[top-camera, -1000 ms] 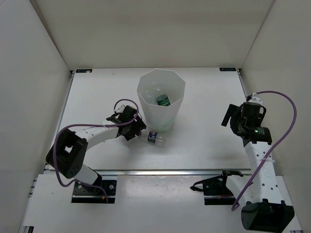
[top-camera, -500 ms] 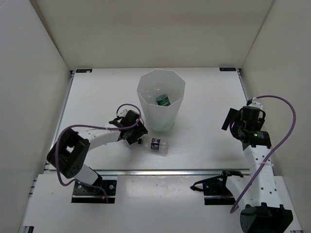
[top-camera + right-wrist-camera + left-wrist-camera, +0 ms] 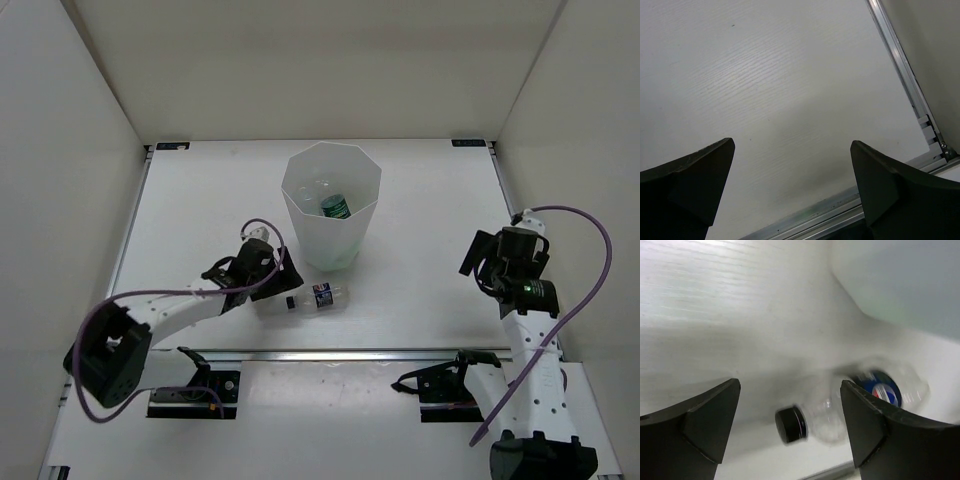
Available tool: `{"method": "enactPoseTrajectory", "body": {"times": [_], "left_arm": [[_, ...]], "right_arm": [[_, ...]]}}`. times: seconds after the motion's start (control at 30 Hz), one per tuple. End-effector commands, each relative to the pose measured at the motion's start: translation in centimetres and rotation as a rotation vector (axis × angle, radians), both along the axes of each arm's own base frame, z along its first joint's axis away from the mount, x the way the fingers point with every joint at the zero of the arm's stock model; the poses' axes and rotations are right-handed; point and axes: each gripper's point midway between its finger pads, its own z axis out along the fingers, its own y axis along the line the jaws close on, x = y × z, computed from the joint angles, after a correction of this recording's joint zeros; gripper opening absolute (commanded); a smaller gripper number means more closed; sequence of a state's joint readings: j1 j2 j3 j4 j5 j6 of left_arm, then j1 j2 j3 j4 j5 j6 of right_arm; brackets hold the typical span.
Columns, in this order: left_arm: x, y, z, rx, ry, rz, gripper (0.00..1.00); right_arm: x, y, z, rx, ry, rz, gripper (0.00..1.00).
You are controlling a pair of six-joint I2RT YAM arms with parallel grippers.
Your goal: Put the plastic bottles in the bin
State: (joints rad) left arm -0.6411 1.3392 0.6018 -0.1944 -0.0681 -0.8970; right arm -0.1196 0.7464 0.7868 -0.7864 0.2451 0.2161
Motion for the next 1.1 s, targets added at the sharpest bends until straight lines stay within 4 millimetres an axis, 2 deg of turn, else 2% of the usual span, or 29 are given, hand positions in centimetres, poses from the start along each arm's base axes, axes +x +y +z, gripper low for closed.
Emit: {"method": "enactPoseTrajectory", "body": {"times": [0.0,0.03,0.1,0.17,0.23,0.3,0.4,0.53,0.63,0.7,0.87,1.07], "left_arm": [[0.5,-2.4,5.2,-0.079,-0.27,-0.258,0.95],[0.4,-2.3,5.1,-0.03,-0.295,-0.304,0.97],[0.0,-3.6,5.6,-0.059,-0.32,-0.402,0.99],[0.0,-5.2,7.1,-0.124,-0.391,-0.5,0.99],[0.0,-6.2,7.5,-0.068,-0.448,-0.615,0.99],[-0.5,-7.7,6.8,-0.011,-0.441,-0.735,0.99],[-0.8,-7.9,5.2,-0.01,-0.392,-0.81,0.98],[-2.4,-9.0,5.3,-0.033,-0.399,-0.892,0.99],[-2.5,-8.3,4.4,0.035,-0.39,-0.872,0.98],[-3.4,-8.0,3.6,0.022,-0.369,-0.873,0.99],[-4.2,-6.4,1.0,0.162,-0.338,-0.851,0.99],[-4.0,-6.3,0.0,0.209,-0.353,-0.809,0.98]], "right_arm": [[-0.4,-0.4,-0.1,-0.011,0.003,-0.013,0.99],[-0.4,-0.4,-0.2,-0.008,0.005,-0.011,0.99],[-0.3,0.0,-0.3,-0.005,0.009,0.009,1.0],[-0.1,0.6,-0.1,0.0,0.008,0.024,0.99],[-0.1,0.8,0.2,-0.006,0.0,0.032,0.99],[-0.1,1.1,0.1,-0.004,0.001,0.04,0.99],[-0.2,1.2,0.6,-0.007,-0.013,0.044,1.0],[-0.9,0.6,0.4,-0.005,-0.013,0.023,0.99],[-1.4,0.3,-0.2,-0.005,0.003,0.014,0.99],[-1.4,0.1,-0.4,-0.001,0.0,0.01,0.99],[-1.0,0.4,-0.3,-0.006,-0.01,0.02,1.0],[-0.9,0.9,-0.6,0.003,-0.01,0.035,0.99]]}}
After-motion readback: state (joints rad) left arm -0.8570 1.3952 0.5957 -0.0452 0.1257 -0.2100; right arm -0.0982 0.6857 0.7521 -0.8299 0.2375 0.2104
